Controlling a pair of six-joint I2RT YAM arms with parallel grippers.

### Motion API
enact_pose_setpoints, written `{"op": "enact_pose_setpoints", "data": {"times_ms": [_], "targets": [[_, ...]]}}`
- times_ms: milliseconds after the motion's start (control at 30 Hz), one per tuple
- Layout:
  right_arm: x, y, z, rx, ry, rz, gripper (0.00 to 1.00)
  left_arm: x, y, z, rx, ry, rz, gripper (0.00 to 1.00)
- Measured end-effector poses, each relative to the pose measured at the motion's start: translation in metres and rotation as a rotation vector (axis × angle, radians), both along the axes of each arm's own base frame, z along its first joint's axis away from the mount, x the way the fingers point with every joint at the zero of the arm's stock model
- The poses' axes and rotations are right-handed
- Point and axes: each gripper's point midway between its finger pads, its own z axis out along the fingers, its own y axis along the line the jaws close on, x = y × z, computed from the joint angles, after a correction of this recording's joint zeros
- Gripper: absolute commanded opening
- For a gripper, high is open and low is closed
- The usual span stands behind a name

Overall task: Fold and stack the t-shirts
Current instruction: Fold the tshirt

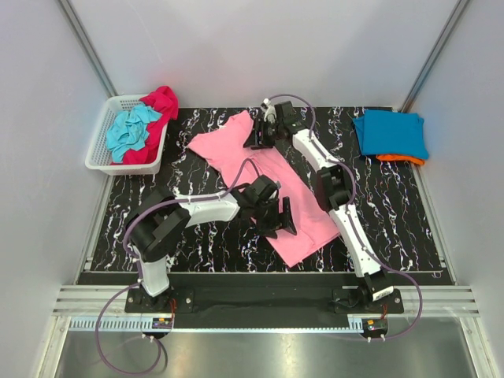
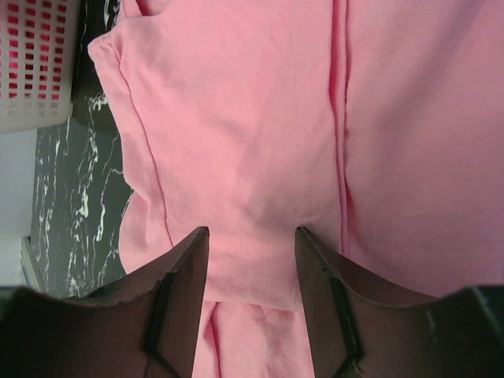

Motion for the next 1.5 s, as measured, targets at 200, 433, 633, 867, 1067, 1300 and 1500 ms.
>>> {"op": "enact_pose_setpoints", "data": {"times_ms": [200, 433, 633, 867, 1067, 1300, 1500], "targets": [[0.024, -0.027, -0.001, -0.016, 0.001, -0.110, 0.53, -0.006, 0.014, -0.010, 0.056, 0.005, 0.023, 0.78], [0.050, -0.063, -0.003, -0.053, -0.001, -0.256, 0.52, -0.018, 0.043, -0.013, 0.129, 0.002, 0.051, 0.78], [0.061, -0.081, -0.004, -0.100, 0.008, -0.373, 0.49, -0.035, 0.078, -0.016, 0.219, 0.008, 0.080, 0.78], [0.064, -0.086, -0.004, -0.098, 0.042, -0.442, 0.46, -0.046, 0.105, -0.011, 0.278, -0.009, 0.107, 0.78], [0.064, -0.086, -0.003, -0.089, 0.055, -0.455, 0.46, -0.044, 0.095, 0.022, 0.176, -0.097, 0.073, 0.79], [0.063, -0.086, -0.003, -0.088, 0.064, -0.459, 0.46, -0.039, 0.060, 0.047, 0.031, -0.143, 0.026, 0.79], [0.063, -0.087, -0.003, -0.091, 0.065, -0.459, 0.46, -0.040, 0.032, 0.019, 0.016, -0.083, 0.020, 0.79]]}}
